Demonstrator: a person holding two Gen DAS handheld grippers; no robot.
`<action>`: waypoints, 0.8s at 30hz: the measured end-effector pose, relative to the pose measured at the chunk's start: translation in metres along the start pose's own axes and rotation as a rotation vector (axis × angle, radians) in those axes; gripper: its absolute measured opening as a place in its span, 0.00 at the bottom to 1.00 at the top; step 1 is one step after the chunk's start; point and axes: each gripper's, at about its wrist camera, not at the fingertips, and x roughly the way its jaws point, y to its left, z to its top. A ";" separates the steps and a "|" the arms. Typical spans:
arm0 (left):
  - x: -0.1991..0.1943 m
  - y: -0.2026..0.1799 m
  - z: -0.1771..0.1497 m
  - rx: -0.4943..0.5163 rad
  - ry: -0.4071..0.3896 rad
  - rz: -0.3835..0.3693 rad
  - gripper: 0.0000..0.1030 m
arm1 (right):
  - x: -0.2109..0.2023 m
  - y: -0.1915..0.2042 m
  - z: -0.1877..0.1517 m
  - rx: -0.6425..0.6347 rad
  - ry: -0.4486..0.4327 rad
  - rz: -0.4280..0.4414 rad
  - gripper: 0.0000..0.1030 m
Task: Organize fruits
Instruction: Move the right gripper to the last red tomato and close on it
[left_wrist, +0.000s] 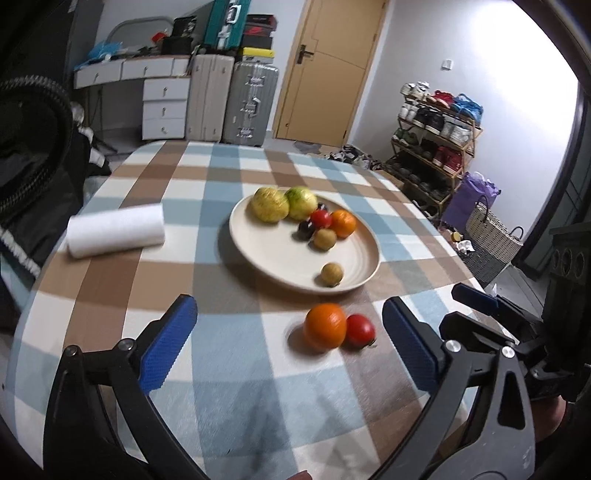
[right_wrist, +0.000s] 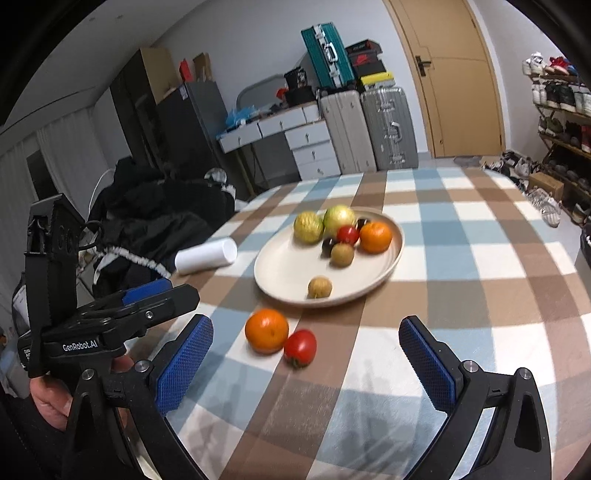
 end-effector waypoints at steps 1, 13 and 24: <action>0.000 0.005 -0.005 -0.021 0.006 -0.002 0.98 | 0.004 0.000 -0.002 -0.001 0.014 -0.001 1.00; 0.015 0.043 -0.021 -0.077 0.058 0.062 0.99 | 0.050 0.003 -0.013 -0.022 0.166 0.031 0.91; 0.021 0.049 -0.018 -0.074 0.048 0.077 0.99 | 0.072 0.009 -0.012 -0.084 0.260 0.029 0.49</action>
